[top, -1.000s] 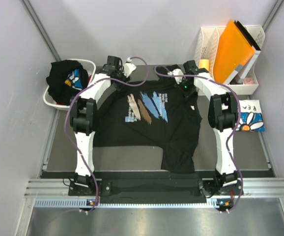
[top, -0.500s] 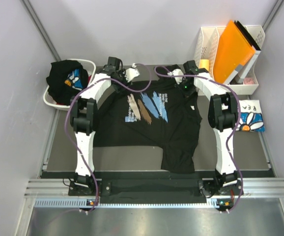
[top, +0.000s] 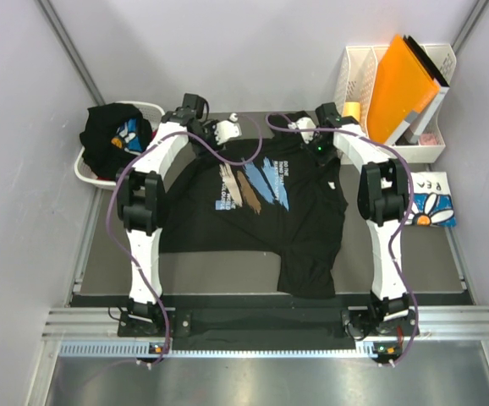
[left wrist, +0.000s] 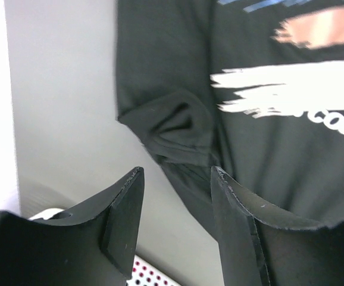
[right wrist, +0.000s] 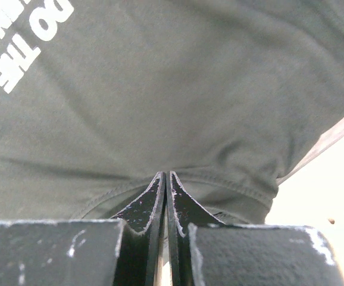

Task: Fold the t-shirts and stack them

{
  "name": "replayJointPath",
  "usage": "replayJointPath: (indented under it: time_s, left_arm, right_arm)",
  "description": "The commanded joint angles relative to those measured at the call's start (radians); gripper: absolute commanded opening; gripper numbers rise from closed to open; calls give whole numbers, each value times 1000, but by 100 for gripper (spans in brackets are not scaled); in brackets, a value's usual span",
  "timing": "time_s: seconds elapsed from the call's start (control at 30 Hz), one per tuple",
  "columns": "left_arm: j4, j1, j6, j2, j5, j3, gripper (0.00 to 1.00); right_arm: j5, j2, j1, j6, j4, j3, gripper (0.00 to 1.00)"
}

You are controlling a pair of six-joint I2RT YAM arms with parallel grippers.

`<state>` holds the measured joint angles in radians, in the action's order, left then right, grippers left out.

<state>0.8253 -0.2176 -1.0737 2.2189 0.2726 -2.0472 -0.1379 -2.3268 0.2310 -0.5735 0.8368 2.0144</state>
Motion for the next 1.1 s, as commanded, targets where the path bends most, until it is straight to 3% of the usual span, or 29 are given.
replayJointPath:
  time_s: [0.0,0.57,1.07]
  left_arm:
    - [104,3,-78,-13,24,-28,53]
    - [5,0,-26,53,-35,15,44]
    - [-61,-11,23,76,-73,41,49]
  right_arm:
    - [3,-17,2,-11,2,69,0]
    - [-6,-16,1,-11,-4,50,0]
    - [-11,-20,1,-20,-8,44,0]
